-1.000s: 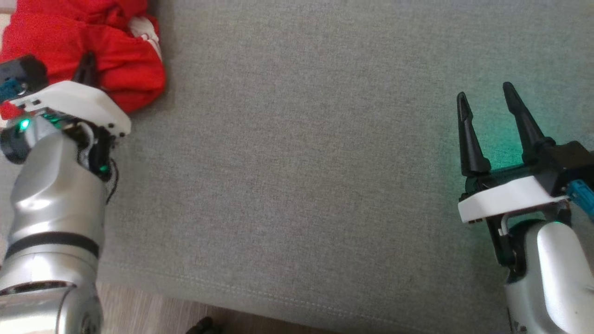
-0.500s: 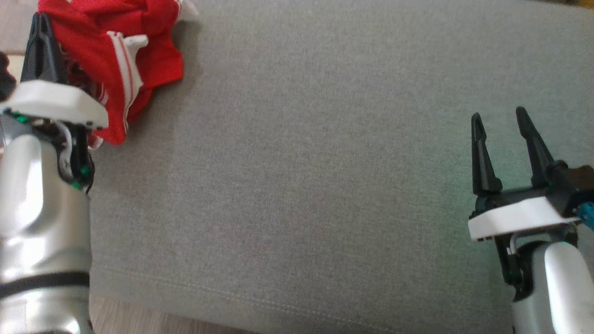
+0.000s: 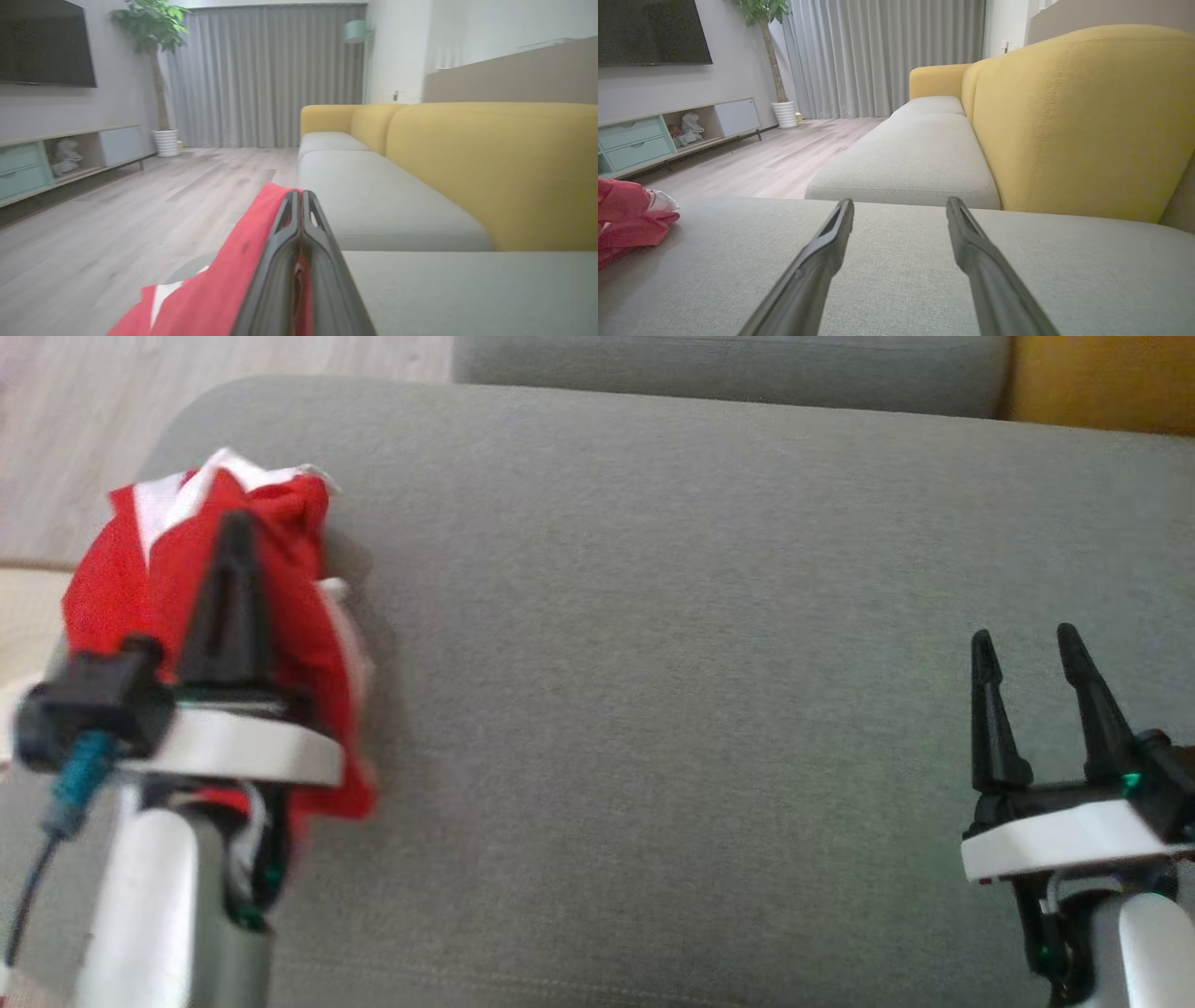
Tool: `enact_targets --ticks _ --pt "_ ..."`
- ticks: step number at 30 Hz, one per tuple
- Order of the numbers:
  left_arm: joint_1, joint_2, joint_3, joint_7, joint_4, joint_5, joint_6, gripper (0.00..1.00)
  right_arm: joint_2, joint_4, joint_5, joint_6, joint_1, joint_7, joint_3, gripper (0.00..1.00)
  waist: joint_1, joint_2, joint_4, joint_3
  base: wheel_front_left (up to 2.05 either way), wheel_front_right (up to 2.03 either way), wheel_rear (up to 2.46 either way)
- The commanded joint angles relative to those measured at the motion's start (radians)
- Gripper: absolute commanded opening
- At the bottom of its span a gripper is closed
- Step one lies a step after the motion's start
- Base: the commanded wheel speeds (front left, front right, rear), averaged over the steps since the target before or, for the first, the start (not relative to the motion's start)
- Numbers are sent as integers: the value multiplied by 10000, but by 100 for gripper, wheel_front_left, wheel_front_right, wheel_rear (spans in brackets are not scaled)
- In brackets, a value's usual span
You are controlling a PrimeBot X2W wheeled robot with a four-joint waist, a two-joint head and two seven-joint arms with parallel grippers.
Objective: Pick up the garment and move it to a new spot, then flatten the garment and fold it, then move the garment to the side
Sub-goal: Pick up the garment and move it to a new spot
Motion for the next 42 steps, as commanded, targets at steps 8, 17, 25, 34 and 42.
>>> enact_targets --ticks 8,17,25,34,42 --pt "-370 -380 -1412 781 -1185 -133 -496 0 -35 -664 290 77 -231 -17 261 100 1 0 -1512 341 0 0 0" --pt "-1654 -648 -3331 915 -234 -344 -809 0 -34 -516 565 77 -678 -270 606 100 1 0 -3269 1176 0 0 0" --pt "-3299 -697 -4930 958 1316 -690 -954 0 -34 -202 910 77 -1029 -675 748 100 1 0 -4513 2174 0 0 0" --pt "-4313 -701 -6319 1284 4063 -1178 -1117 0 -34 271 1100 77 -1374 -1121 903 100 1 0 -4787 2781 0 0 0" --pt "-4682 -702 -6757 110 4488 -1702 -1019 100 -34 687 989 77 -1531 -1230 821 100 1 0 -4385 2487 0 0 0"
